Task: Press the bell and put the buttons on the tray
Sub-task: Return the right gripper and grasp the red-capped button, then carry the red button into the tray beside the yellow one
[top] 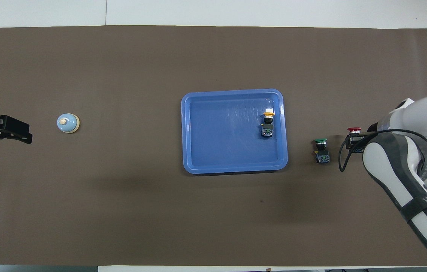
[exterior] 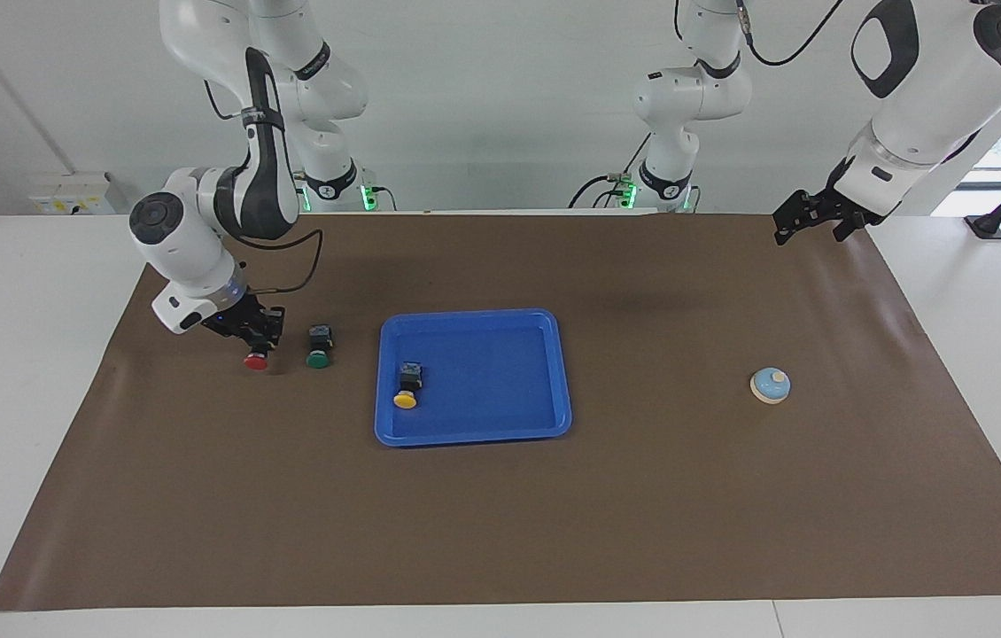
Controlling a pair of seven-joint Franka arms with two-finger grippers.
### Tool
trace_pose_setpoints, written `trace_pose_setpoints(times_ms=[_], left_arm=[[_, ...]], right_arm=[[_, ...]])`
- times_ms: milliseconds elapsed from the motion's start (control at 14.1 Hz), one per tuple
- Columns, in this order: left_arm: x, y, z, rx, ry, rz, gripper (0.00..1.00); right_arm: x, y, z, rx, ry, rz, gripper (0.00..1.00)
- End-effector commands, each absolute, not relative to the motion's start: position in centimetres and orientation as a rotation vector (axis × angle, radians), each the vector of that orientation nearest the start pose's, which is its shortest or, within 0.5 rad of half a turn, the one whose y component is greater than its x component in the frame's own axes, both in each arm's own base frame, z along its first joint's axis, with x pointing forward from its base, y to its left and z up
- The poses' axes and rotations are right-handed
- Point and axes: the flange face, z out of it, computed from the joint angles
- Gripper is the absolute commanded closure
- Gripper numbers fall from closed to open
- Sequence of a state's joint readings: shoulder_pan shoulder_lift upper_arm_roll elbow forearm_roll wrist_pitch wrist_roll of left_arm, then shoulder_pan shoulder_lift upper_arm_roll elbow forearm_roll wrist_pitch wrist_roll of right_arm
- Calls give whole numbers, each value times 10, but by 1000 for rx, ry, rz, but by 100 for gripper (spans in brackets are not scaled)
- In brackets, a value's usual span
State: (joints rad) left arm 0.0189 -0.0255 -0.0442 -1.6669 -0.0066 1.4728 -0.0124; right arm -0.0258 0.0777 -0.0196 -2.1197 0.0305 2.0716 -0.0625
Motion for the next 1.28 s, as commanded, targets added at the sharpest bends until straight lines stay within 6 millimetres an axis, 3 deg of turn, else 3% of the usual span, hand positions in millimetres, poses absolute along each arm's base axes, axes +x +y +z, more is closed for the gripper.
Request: trace_pose_setpoints(times_ms=[0,284,426,497,568,781,1136,1207], left_arm=[[527,-12,593,-3124,12,264,0],[527,-12,593,-3124,12,264,0],[528,-12,593,-3124,12,266,0],[527,-12,593,-3124,12,264,0],[527,-12,593,-3124,12,264,0],[527,-12,593,-3124,12,264,0],[527,-12,593,-3124,12,264,0],[527,-12,593,-3124,12,264,0]], right_arm=[[565,48,409,-3117,21,197,100],[571,135,419,-3122,21,107,100],[580,191,421,-3119,68,82,100],[586,223,416,-3123,97,75,100],[591,242,408,-3125,104,77,100],[594,276,374,-3123,76,69,100],[588,296,326,-3114,73,37,100],[586,294,318,-3112,77,26,92]])
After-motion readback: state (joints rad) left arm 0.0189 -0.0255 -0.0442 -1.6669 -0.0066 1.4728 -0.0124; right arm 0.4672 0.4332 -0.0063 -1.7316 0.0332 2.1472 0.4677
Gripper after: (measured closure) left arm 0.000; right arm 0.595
